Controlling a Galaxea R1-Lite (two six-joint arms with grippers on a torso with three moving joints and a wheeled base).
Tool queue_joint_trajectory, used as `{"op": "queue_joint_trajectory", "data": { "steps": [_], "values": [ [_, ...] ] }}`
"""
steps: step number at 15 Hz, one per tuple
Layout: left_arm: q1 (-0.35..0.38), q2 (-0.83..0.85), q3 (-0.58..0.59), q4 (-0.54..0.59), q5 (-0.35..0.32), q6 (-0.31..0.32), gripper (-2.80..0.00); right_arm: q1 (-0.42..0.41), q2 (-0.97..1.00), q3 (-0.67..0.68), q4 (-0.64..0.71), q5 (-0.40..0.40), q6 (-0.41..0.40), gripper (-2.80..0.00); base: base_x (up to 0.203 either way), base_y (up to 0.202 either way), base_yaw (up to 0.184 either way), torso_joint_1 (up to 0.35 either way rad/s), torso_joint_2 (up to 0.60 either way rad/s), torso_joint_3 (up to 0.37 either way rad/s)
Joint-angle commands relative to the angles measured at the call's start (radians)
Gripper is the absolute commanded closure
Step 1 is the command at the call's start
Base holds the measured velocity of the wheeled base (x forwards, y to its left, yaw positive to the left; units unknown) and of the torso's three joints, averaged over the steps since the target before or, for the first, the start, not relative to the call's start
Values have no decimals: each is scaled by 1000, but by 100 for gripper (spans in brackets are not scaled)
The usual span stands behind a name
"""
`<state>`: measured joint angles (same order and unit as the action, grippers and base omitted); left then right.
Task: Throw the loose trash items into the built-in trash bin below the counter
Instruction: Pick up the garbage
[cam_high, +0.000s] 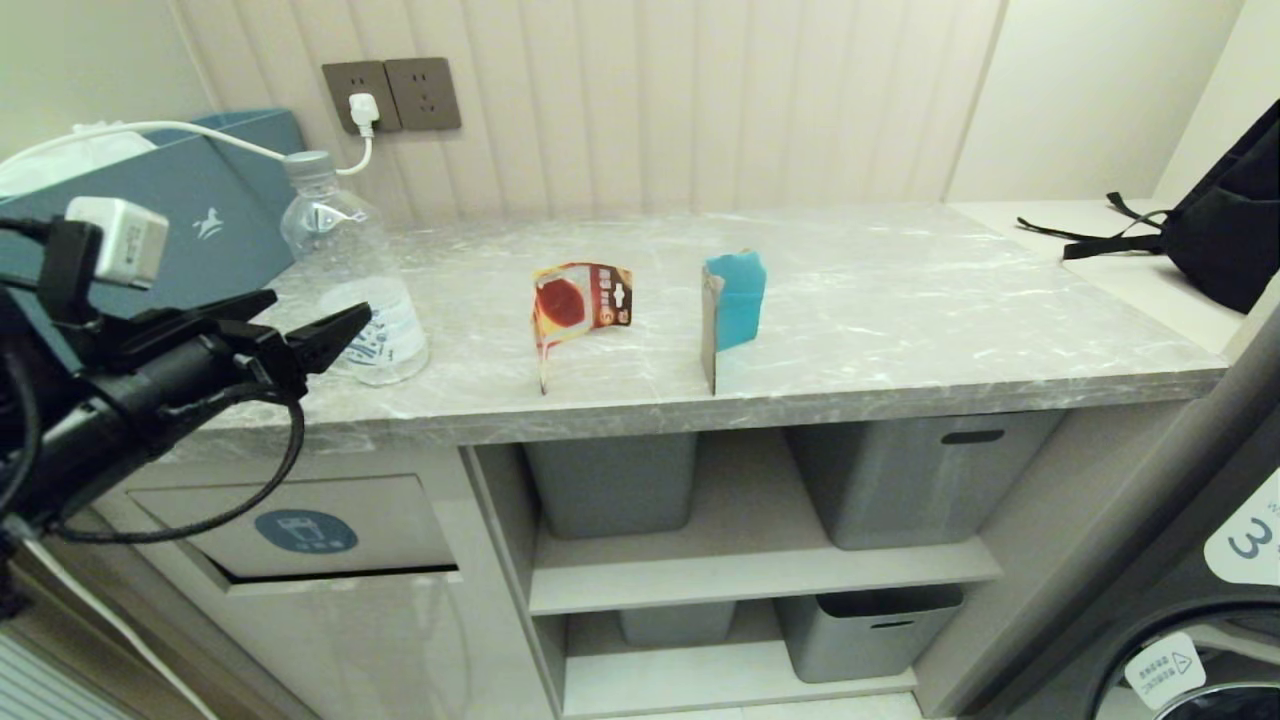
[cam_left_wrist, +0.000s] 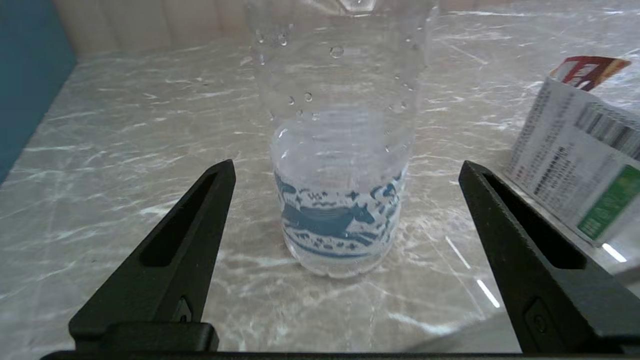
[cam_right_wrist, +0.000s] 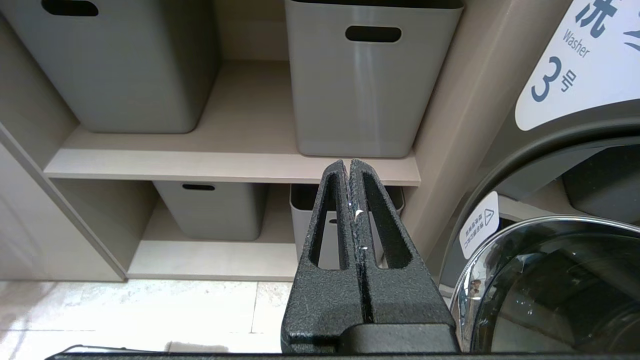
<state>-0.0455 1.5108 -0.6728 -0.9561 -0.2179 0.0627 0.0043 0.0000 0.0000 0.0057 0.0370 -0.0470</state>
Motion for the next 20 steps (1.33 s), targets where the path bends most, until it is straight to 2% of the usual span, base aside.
{"op": "queue_joint_trajectory", "data": {
  "steps": [1,9,18,19,20],
  "values": [
    [-5,79,-42,-7,-1,1,-280,0,-2,0,0,0,-1,0,0,0,0,0,0,0],
    [-8,171,-178,-6,-1,2,-280,0,-2,0,0,0,-1,0,0,0,0,0,0,0],
    [-22,221,-245,-7,0,3,-280,0,-2,0,0,1,-1,0,0,0,0,0,0,0],
    [-26,223,-246,-9,0,2,0,0,-2,0,0,1,-1,0,0,0,0,0,0,0],
    [-27,224,-245,-13,0,3,0,0,-2,0,0,1,-1,0,0,0,0,0,0,0]
  ]
}}
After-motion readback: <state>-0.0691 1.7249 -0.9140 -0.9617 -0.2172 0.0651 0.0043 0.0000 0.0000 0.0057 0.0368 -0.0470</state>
